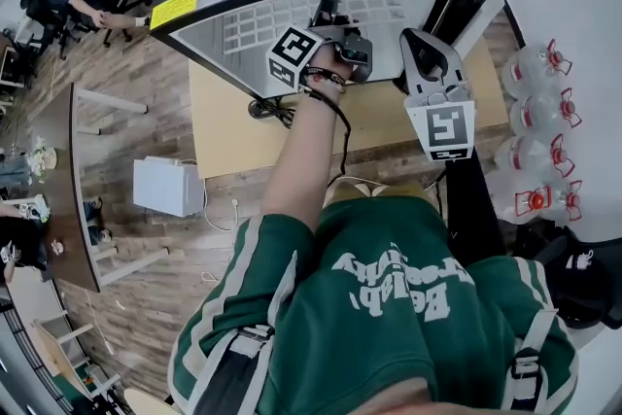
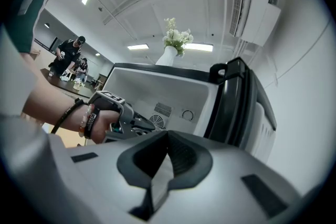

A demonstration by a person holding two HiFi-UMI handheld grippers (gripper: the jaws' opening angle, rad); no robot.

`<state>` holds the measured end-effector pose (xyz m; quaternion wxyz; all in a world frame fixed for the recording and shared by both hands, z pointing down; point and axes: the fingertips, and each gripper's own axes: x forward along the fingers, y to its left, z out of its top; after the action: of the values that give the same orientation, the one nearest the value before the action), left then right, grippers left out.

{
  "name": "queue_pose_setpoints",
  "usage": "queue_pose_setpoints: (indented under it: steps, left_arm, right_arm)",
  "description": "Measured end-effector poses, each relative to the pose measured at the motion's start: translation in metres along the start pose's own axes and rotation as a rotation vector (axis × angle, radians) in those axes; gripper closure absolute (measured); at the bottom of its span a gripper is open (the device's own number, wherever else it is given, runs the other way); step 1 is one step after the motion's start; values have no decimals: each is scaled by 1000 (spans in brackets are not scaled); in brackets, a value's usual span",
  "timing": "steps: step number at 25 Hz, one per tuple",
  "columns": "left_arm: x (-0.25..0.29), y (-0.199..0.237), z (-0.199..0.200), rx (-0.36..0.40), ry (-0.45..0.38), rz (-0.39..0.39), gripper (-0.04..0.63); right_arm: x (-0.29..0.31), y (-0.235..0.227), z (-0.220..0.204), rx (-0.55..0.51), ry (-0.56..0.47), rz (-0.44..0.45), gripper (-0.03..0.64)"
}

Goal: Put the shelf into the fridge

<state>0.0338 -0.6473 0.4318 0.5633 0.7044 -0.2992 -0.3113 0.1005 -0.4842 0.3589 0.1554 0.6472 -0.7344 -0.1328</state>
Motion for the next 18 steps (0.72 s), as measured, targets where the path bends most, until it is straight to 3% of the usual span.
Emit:
queue_pose_setpoints:
  steps: [18]
  left_arm:
    - [4, -1, 1, 34, 29, -1, 522]
  right_arm:
    - [-12, 4, 4, -6, 9, -12, 614]
